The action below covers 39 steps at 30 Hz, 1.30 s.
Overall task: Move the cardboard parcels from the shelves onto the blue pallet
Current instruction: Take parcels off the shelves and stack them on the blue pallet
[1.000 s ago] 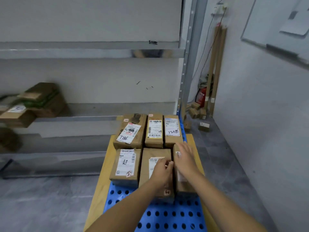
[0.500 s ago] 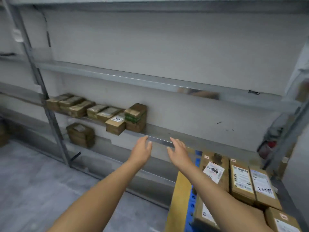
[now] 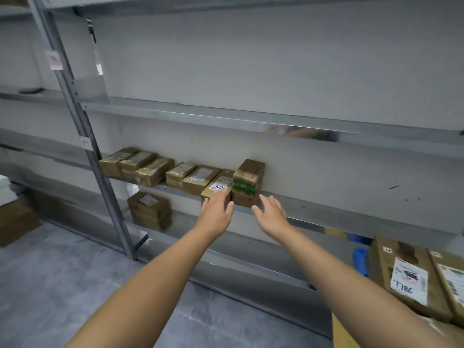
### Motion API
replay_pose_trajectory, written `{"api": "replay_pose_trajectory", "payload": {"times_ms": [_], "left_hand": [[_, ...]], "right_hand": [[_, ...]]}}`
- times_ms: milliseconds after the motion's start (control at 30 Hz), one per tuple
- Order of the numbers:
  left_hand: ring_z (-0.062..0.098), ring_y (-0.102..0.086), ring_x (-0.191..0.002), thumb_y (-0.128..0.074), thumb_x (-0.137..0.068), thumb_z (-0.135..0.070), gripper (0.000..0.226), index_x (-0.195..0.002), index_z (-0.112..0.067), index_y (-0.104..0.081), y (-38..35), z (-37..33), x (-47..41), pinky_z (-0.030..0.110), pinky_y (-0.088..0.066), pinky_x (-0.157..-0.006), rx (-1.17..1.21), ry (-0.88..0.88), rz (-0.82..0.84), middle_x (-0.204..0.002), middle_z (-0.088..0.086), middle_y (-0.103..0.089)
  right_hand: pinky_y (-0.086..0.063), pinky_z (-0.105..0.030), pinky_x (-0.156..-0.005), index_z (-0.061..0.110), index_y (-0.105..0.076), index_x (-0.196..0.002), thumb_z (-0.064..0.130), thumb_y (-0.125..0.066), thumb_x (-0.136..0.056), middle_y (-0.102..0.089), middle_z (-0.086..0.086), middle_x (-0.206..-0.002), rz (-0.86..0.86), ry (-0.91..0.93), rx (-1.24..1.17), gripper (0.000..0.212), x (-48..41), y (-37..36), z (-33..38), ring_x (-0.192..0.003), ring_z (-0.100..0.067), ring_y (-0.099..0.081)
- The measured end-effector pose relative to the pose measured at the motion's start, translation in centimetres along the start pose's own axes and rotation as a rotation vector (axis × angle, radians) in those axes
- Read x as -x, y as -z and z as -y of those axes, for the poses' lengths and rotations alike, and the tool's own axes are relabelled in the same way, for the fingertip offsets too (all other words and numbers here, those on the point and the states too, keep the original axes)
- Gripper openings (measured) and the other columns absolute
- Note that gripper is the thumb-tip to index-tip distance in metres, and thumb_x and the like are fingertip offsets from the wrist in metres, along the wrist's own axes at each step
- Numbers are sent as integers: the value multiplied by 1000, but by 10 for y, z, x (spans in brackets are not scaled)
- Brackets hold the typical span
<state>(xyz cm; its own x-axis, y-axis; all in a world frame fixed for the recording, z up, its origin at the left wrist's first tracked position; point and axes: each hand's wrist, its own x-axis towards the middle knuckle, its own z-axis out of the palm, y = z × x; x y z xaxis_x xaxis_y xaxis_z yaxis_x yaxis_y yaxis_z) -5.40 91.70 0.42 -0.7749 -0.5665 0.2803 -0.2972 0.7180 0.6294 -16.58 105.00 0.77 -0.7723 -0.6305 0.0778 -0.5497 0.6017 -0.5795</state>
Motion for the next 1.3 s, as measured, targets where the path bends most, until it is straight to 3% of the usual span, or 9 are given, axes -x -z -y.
{"api": "replay_pose_trajectory", "payload": {"times_ms": [300, 467, 633, 733, 833, 967, 1067, 1167, 1300], "left_hand": [[18, -18, -151, -42, -103, -31, 54, -153, -16, -30, -26, 41, -104, 39, -9, -122, -132, -6, 129, -160, 2, -30], [18, -15, -152, -41, -103, -30, 55, -154, -14, -29, -52, 51, -192, 39, -11, -123, -128, 20, 142, -161, 4, -27], [27, -32, -144, -42, -104, -30, 53, -150, -5, -34, -91, 53, -272, 39, -23, -120, -33, 136, 162, -155, 14, -38], [33, -47, -133, -41, -104, -39, 54, -143, -2, -44, -116, 57, -303, 34, -37, -107, 61, 319, 248, -143, 20, -50], [38, -58, -119, -42, -100, -52, 61, -138, -6, -52, -133, 67, -318, 45, -47, -103, 235, 439, 304, -130, 22, -61], [33, -53, -127, -46, -97, -57, 66, -141, -9, -51, -142, 80, -322, 44, -41, -109, 283, 529, 284, -138, 15, -58], [33, -53, -128, -47, -98, -54, 62, -139, -8, -53, -143, 79, -322, 42, -41, -109, 324, 508, 261, -138, 14, -58], [32, -54, -127, -45, -100, -49, 55, -136, -8, -54, -139, 73, -322, 31, -41, -102, 345, 469, 252, -136, 14, -59], [30, -58, -121, -44, -101, -48, 53, -130, -6, -58, -126, 60, -317, 27, -41, -92, 395, 418, 204, -126, 11, -65]], "right_hand": [[-17, -38, -118, 9, -29, -152, 35, -37, -102, -29, -8, -158, 5, -167, -134, 56, -118, -15, -23, -148, -25, -17], [-19, -40, -118, 10, -24, -152, 37, -36, -103, -25, -8, -159, 53, -230, -213, 57, -209, -26, -43, -148, -26, -18], [-27, -37, -115, 4, -26, -150, 33, -41, -103, -33, -17, -154, 40, -303, -298, 58, -289, -35, -71, -141, -33, -32], [-24, -41, -118, 10, -15, -155, 41, -38, -103, -24, -13, -160, 76, -420, -422, 65, -321, -44, -85, -145, -31, -27], [-29, -42, -116, 9, -23, -153, 49, -35, -101, -31, -13, -156, 103, -479, -532, 66, -336, -64, -92, -141, -31, -35], [-43, -44, -106, 11, -46, -141, 49, -30, -102, -56, -15, -137, 80, -496, -805, 57, -338, -86, -80, -122, -31, -56], [-39, -44, -108, 12, -40, -145, 48, -28, -102, -51, -15, -141, 65, -509, -821, 57, -339, -86, -73, -126, -32, -52], [-35, -45, -111, 19, -30, -151, 54, -25, -101, -44, -12, -148, 87, -493, -689, 60, -338, -76, -68, -131, -32, -46], [-33, -49, -113, 25, -20, -154, 56, -29, -100, -33, -12, -155, -42, -470, -716, 64, -333, -58, -50, -136, -35, -39]]}}
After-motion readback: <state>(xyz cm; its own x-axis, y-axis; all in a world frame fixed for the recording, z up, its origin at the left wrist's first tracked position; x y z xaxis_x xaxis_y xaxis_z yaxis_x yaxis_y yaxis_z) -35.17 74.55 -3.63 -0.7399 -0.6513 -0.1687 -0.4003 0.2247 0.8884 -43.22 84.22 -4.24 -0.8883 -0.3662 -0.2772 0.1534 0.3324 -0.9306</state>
